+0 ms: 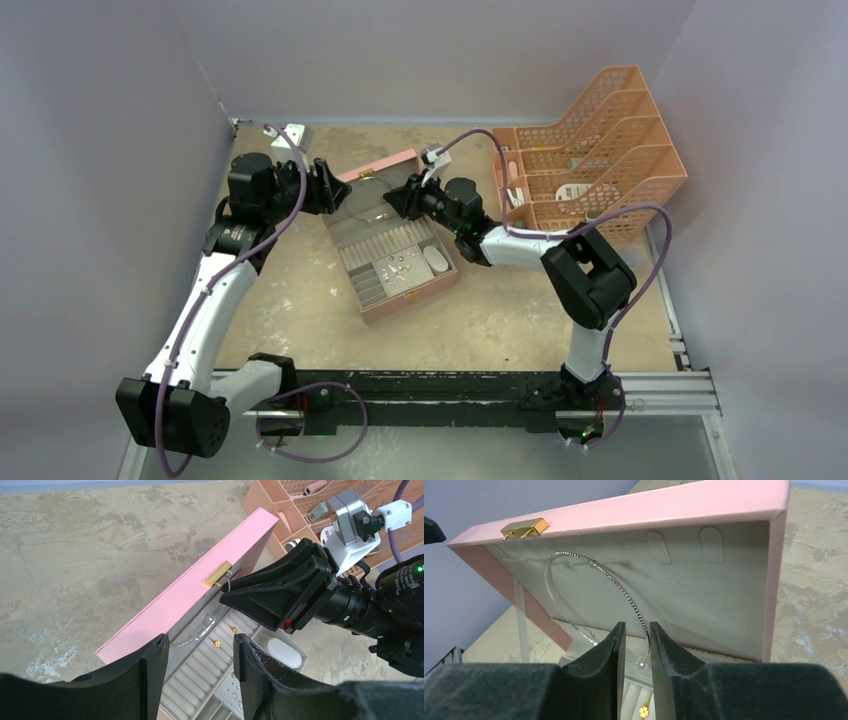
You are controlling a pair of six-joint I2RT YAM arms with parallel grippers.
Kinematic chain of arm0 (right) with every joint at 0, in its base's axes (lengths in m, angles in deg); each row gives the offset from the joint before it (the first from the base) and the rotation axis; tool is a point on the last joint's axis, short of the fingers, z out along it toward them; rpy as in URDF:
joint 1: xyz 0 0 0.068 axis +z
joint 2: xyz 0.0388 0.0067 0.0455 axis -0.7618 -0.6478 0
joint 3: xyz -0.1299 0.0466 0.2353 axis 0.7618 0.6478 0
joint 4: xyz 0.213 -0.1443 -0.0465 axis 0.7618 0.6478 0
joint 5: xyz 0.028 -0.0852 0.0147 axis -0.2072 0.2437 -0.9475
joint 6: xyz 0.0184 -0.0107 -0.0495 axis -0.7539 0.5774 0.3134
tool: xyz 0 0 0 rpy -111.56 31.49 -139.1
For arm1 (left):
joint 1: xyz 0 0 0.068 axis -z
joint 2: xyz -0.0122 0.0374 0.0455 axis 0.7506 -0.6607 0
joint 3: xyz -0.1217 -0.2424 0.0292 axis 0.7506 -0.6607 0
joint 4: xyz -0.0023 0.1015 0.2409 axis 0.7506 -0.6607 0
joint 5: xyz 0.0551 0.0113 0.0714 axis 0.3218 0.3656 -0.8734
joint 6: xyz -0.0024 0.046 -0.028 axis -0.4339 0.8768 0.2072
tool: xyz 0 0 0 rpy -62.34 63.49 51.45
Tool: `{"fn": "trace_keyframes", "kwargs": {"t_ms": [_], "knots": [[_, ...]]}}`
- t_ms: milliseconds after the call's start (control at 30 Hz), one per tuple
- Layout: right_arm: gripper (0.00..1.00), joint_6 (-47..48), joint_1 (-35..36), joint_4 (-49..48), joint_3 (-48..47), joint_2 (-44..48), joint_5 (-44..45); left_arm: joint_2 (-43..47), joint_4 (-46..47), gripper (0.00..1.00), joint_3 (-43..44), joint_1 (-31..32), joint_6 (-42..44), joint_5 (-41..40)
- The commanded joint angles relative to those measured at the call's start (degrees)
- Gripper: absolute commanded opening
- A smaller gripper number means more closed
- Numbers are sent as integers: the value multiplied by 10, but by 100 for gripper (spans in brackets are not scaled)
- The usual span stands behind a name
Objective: Organize the mixed jewelry
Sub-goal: Place the jewelry in the jewelry box.
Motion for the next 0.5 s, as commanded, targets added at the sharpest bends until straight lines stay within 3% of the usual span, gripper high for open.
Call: {"fn": "trace_keyframes", "kwargs": {"t_ms": [0,200,467], "knots": [[32,-6,4,-9,-1,43,5,3,30,50,-2,1,-3,9],[50,-89,-6,39,7,100,8,8,25,50,5,1,-1,25],[55,-240,-13,194,-10,139,83,0,28,50,10,2,10,66]]}}
